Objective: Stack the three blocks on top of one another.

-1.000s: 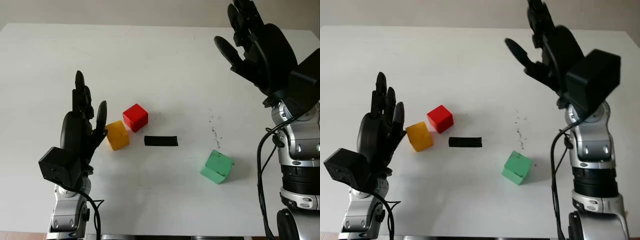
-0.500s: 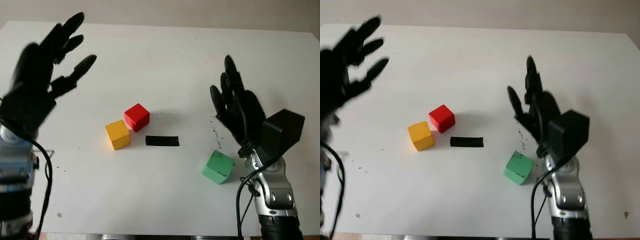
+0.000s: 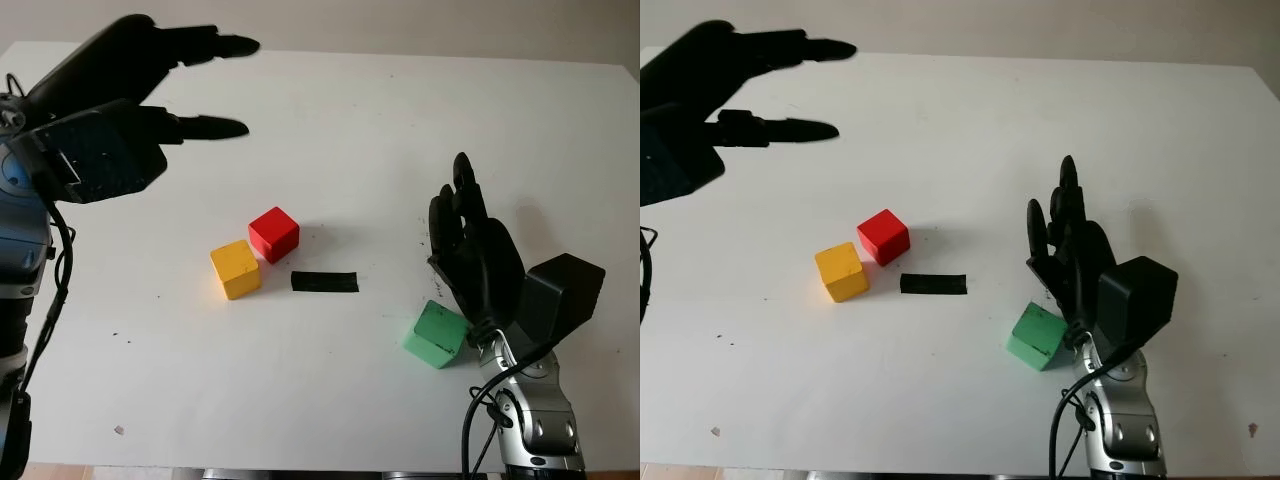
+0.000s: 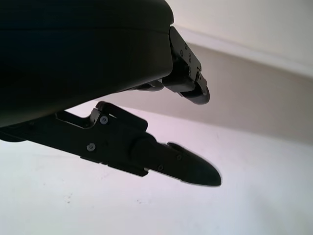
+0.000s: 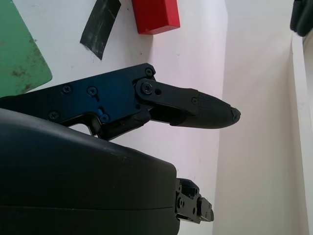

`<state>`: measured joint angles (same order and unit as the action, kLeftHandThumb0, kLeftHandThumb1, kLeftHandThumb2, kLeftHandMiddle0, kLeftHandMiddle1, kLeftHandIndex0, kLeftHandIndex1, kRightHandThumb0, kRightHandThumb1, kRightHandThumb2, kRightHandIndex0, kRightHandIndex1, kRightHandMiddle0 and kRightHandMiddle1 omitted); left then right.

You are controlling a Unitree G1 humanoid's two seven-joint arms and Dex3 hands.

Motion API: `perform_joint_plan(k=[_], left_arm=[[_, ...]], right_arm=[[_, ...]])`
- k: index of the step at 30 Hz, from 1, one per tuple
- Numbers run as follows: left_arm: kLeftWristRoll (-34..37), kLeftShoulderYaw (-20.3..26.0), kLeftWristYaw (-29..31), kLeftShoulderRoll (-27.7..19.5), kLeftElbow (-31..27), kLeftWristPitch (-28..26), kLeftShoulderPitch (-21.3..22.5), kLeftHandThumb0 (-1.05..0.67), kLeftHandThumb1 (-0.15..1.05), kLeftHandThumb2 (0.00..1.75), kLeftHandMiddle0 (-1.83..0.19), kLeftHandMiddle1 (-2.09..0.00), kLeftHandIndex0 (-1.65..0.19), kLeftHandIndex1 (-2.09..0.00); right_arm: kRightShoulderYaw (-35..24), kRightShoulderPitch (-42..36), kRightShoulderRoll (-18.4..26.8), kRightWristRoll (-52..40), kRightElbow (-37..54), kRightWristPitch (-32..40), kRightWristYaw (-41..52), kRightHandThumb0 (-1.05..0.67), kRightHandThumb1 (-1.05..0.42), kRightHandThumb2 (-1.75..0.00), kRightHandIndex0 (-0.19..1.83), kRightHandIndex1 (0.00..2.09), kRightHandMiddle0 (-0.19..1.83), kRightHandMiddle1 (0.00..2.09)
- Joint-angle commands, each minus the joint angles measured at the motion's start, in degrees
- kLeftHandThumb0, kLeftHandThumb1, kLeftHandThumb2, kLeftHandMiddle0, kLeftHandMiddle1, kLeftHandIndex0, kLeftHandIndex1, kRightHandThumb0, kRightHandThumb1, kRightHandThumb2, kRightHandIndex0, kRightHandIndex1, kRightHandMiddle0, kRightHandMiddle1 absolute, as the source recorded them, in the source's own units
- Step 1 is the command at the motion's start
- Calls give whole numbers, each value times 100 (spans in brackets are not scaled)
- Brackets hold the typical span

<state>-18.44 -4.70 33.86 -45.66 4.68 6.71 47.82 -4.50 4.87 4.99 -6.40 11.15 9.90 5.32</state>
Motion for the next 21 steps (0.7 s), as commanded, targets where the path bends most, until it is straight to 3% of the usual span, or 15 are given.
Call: perform_joint_plan(k=[1, 9, 14, 21], left_arm=[[-267, -257, 114, -176, 170, 410, 351, -46, 82, 3, -14, -4, -44, -10], [-2053, -1049, -977, -303, 1198, 2920, 998, -53, 82, 5, -11, -5, -45, -8], [-2614, -1234, -1684, -153, 1650, 3600, 1132, -53, 80, 5, -13, -6, -52, -10], [-3494, -1607, -2686, -25, 2183, 4047, 1338, -58, 80, 5, -12, -5, -50, -9]], right_arm=[[-52, -89, -31, -26, 195, 41, -69, -65, -105, -62, -19, 0, -19, 0], [-59, -182, -50, -97, 248, -22, -97, -65, -105, -61, -19, 0, -19, 0], [-64, -237, -132, -117, 232, -65, -153, -63, -105, -60, -19, 0, -19, 0], [-35, -304, -122, -93, 291, -9, -157, -64, -105, -60, -19, 0, -19, 0]])
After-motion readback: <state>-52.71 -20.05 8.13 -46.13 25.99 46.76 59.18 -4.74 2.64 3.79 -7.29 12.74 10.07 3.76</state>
